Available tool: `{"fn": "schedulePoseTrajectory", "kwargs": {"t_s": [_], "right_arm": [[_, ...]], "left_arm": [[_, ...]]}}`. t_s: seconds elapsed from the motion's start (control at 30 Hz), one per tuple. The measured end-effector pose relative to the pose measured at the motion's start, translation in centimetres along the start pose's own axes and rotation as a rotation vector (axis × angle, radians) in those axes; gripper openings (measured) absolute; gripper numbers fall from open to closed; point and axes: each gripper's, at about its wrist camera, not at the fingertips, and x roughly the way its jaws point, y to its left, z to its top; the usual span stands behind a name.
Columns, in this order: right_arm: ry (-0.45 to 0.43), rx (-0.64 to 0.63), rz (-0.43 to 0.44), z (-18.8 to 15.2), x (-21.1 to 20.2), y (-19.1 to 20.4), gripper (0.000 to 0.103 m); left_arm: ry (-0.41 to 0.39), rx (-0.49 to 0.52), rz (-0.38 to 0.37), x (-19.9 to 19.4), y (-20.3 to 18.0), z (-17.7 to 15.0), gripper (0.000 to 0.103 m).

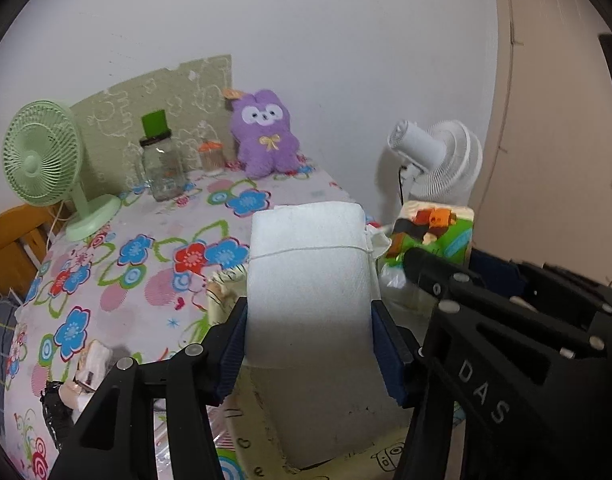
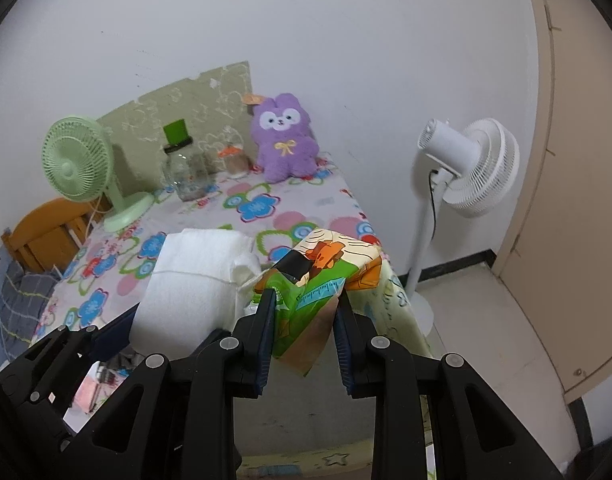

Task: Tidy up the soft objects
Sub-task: 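Carry the white cloth with the left tool while the right tool carries the green box toward the gift box, then lower the cloth and green box into the gift box and open both tools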

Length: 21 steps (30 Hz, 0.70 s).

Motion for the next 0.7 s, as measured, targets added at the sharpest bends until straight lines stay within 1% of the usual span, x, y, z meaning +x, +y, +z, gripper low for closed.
{"fn": "schedulePoseTrajectory", "kwargs": {"t_s": [0.1,0.13,0.2,0.23,0.27,0.37,0.47,0.57,0.63,0.7], "right_arm": [[0.016,0.012,0.000,-0.1,0.6,-0.5,0.030],[0.021,0.017,0.002,-0.2,0.9,-0.7,0.030],[0.026,0.020,0.006,-0.2,1.1,-0.8,0.031],[0.027,0.021,0.008,-0.3,1.3,-0.9,0.031],[0.028,0.023,0.011,-0.3,1.4,-0.9,0.032],[0.027,0.028,0.019,-0.2,1.8,-0.8,0.034],[0.035,0.026,0.027,-0.3,2.0,-0.6,0.038],[0.034,0.010,0.025,-0.4,1.9,-0.4,0.048],[0.023,0.007,0.033,-0.3,1.6,-0.2,0.065],[0.011,0.003,0.038,-0.3,1.3,0.0,0.072]], "left_arm": [[0.022,0.007,-0.001,0.7,-0.3,-0.3,0.063],[0.029,0.008,-0.002,0.8,-0.3,-0.3,0.066],[0.047,0.012,-0.007,1.1,-0.5,-0.4,0.074],[0.056,0.016,-0.009,1.3,-0.6,-0.4,0.080],[0.064,0.022,-0.013,1.4,-0.7,-0.5,0.083],[0.069,0.030,-0.016,1.5,-0.9,-0.5,0.088],[0.072,0.022,-0.014,1.6,-0.7,-0.4,0.089],[0.080,0.008,-0.009,1.5,-0.5,-0.3,0.089],[0.081,-0.002,-0.001,1.4,-0.2,-0.2,0.089],[0.081,-0.012,-0.012,1.1,0.1,-0.1,0.090]]}}
